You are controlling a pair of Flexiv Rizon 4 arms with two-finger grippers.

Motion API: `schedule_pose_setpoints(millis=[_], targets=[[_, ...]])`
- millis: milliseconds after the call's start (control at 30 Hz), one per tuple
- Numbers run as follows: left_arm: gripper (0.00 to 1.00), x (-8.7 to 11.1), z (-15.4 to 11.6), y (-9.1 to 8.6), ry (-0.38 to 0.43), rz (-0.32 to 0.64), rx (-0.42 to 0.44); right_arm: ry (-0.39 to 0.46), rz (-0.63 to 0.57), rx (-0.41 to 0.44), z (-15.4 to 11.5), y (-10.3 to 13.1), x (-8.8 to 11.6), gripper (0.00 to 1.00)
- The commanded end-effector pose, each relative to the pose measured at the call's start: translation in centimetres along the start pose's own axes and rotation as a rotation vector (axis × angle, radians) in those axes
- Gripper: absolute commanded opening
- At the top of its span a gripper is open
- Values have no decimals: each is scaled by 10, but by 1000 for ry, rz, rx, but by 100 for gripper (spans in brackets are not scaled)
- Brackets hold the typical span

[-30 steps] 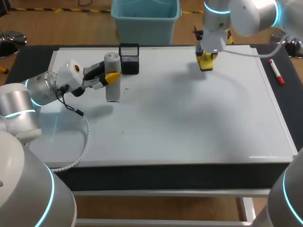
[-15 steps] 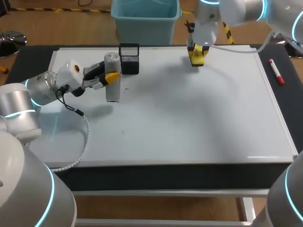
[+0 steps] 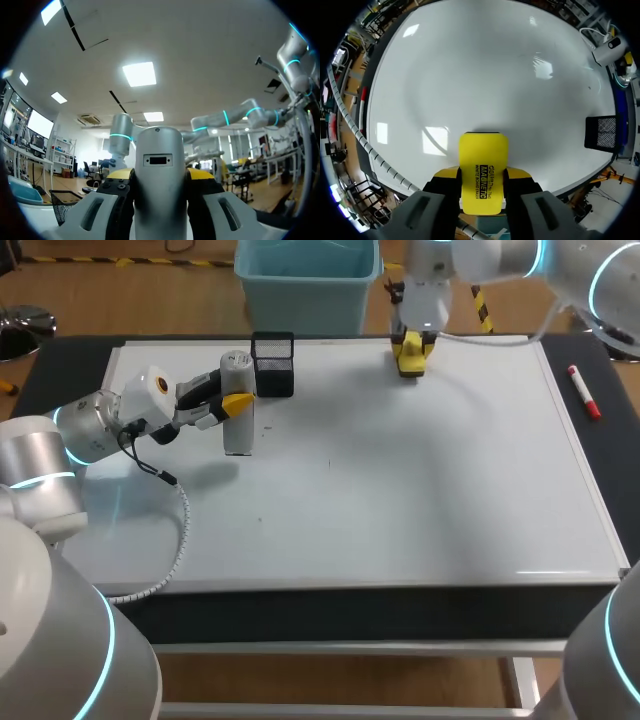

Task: Pick up the inspection probe, press it on each red-marked spot on the whiteboard one by one, put down the probe, pick up the eraser, and wipe off all the red marks.

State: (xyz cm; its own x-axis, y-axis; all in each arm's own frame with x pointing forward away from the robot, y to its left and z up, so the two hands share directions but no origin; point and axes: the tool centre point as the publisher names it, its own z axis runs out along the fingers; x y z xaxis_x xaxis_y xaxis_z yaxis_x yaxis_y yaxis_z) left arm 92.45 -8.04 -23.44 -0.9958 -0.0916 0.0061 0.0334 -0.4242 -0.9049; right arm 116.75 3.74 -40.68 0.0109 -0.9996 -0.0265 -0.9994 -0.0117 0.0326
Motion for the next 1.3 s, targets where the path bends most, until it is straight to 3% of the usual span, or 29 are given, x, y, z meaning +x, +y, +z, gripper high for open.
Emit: schedule_pose_setpoints(millis=[33, 1300], targets=[[0, 0, 0, 0, 1, 2, 3, -2, 4, -126, 7, -13, 1, 0], [0, 0, 0, 0, 1, 2, 3, 10, 12, -177, 17, -31, 0, 0]])
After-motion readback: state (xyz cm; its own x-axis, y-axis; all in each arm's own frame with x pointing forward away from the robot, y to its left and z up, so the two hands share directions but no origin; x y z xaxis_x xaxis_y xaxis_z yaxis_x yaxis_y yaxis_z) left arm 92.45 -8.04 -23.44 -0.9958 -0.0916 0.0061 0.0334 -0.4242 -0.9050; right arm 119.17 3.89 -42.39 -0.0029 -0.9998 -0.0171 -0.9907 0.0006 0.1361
